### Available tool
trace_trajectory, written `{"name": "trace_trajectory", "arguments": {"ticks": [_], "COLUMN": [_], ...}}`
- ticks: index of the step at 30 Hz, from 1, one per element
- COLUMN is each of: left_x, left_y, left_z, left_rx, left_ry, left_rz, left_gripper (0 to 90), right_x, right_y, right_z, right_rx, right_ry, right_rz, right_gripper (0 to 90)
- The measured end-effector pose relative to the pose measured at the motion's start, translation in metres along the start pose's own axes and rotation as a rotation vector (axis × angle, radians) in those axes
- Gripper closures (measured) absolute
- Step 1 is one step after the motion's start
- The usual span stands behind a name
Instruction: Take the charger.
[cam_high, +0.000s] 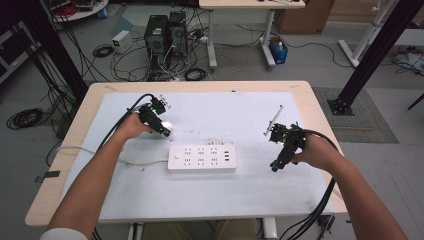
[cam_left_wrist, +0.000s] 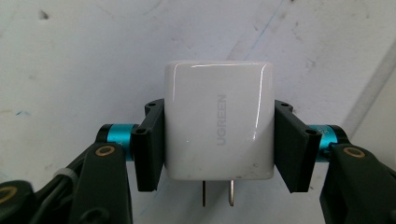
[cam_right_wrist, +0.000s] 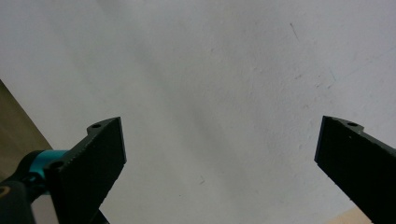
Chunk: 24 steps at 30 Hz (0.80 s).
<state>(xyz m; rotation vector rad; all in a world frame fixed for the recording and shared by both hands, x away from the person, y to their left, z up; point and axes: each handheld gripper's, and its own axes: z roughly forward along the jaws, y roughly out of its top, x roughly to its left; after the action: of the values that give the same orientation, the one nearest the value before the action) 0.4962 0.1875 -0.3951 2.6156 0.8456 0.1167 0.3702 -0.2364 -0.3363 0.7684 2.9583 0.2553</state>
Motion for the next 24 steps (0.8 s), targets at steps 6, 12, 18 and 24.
{"name": "trace_trajectory", "arguments": {"ticks": [6, 12, 18, 24], "left_x": [-0.014, -0.036, -0.055, -0.069], "left_y": [-0.002, -0.005, -0.008, -0.011], "left_z": [-0.034, -0.068, -0.09, -0.103], "left_rx": [-0.072, -0.15, -0.185, -0.203], "left_ry": [-0.008, -0.035, -0.072, -0.083], "left_rz": [0.012, 0.063, 0.113, 0.147], "left_gripper": [42.5, 42.5, 42.5, 42.5], "right_x": [-0.001, -0.001, 0.005, 0.011], "right_y": [-0.001, -0.005, -0.01, -0.012], "right_z": [-0.001, -0.003, -0.006, -0.011], "right_rx": [0.001, -0.012, -0.031, -0.062], "right_ry": [-0.018, -0.03, -0.05, -0.052], "right_rz": [0.029, 0.06, 0.078, 0.073], "right_gripper": [1.2, 1.2, 1.2, 1.2]}}
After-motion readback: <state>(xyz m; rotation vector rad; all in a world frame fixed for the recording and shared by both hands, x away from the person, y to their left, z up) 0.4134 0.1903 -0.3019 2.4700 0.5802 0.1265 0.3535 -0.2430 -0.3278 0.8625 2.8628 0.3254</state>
